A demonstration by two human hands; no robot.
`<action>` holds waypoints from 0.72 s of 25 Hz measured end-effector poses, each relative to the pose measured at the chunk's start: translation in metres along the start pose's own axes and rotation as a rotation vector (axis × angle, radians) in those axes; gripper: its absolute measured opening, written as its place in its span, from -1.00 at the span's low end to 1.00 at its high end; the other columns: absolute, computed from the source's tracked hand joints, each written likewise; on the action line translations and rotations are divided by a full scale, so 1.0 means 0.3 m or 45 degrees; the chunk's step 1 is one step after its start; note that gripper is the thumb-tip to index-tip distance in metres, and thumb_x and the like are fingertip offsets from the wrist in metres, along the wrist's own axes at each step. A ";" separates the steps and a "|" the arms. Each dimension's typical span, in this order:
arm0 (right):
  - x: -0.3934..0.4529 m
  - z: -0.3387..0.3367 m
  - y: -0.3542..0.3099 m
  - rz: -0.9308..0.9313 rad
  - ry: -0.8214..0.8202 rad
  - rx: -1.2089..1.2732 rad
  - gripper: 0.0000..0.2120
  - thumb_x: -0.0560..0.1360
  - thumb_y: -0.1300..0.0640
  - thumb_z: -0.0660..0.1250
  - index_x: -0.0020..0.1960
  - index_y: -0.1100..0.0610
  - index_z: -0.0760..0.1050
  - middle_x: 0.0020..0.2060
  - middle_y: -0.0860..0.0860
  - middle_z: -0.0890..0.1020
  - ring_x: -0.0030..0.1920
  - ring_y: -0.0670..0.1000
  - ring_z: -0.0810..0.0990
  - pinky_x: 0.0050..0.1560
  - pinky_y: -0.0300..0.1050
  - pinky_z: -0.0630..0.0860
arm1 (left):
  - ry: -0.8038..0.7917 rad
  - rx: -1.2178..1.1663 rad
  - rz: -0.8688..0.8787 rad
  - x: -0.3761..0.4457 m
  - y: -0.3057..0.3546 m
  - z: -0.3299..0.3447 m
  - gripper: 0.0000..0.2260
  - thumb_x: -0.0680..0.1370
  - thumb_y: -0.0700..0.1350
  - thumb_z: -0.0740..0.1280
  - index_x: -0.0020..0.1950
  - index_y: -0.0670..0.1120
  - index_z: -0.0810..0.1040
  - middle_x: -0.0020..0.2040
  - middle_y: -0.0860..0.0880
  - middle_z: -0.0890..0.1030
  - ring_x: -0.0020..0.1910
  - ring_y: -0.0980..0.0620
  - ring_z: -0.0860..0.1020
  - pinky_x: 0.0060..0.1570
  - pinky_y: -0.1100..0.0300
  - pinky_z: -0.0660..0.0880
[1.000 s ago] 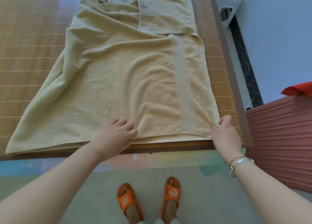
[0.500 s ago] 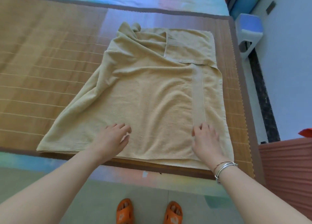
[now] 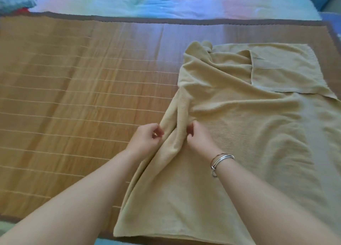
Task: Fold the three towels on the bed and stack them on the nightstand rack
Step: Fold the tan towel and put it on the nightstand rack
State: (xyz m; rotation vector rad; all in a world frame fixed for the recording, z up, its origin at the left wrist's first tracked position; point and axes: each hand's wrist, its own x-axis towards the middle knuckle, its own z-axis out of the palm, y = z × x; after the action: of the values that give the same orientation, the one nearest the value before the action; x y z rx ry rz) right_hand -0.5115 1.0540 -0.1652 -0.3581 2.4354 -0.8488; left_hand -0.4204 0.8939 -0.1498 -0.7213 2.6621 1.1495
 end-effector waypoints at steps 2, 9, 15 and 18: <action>0.065 0.049 -0.009 0.066 0.067 0.026 -0.76 0.45 0.25 0.26 0.11 0.14 0.45 0.01 0.09 0.59 0.04 0.11 0.56 0.05 -0.04 0.49 | -0.058 0.157 0.116 0.090 -0.015 0.026 -0.94 0.51 0.00 0.33 -0.06 0.05 0.54 -0.10 0.11 0.53 -0.09 0.08 0.55 -0.16 0.10 0.52; 0.151 0.065 0.009 0.201 -0.021 -0.038 -0.86 0.48 0.27 0.26 -0.01 0.15 0.33 -0.29 -0.06 0.37 -0.14 0.03 0.39 -0.20 -0.19 0.22 | 0.003 0.231 0.136 0.204 -0.018 0.056 -0.86 0.53 0.03 0.29 -0.07 -0.03 0.42 -0.17 0.06 0.50 -0.14 -0.01 0.52 -0.23 0.06 0.48; 0.159 0.058 0.003 0.224 -0.091 -0.061 -0.84 0.52 0.22 0.26 0.08 0.19 0.35 -0.11 0.06 0.43 -0.14 0.03 0.39 -0.28 -0.14 0.25 | 0.367 0.054 -0.328 0.206 -0.189 -0.107 -0.87 0.60 -0.10 0.24 -0.10 -0.11 0.42 -0.19 -0.02 0.52 -0.25 0.02 0.47 -0.33 0.17 0.36; 0.162 0.057 0.004 0.224 -0.121 -0.094 -0.76 0.52 0.20 0.27 0.15 0.22 0.34 -0.06 0.07 0.44 -0.11 0.03 0.40 -0.15 -0.15 0.30 | 0.348 0.050 0.201 0.137 -0.164 -0.086 -0.88 0.55 -0.12 0.30 -0.15 -0.06 0.39 -0.22 0.05 0.47 -0.22 0.03 0.45 -0.28 0.13 0.43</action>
State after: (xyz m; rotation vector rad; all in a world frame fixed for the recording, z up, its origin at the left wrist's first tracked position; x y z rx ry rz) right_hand -0.5418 1.0266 -0.1964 -0.2019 2.3734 -0.6532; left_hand -0.4310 0.8311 -0.1769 -0.7195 3.0077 1.1019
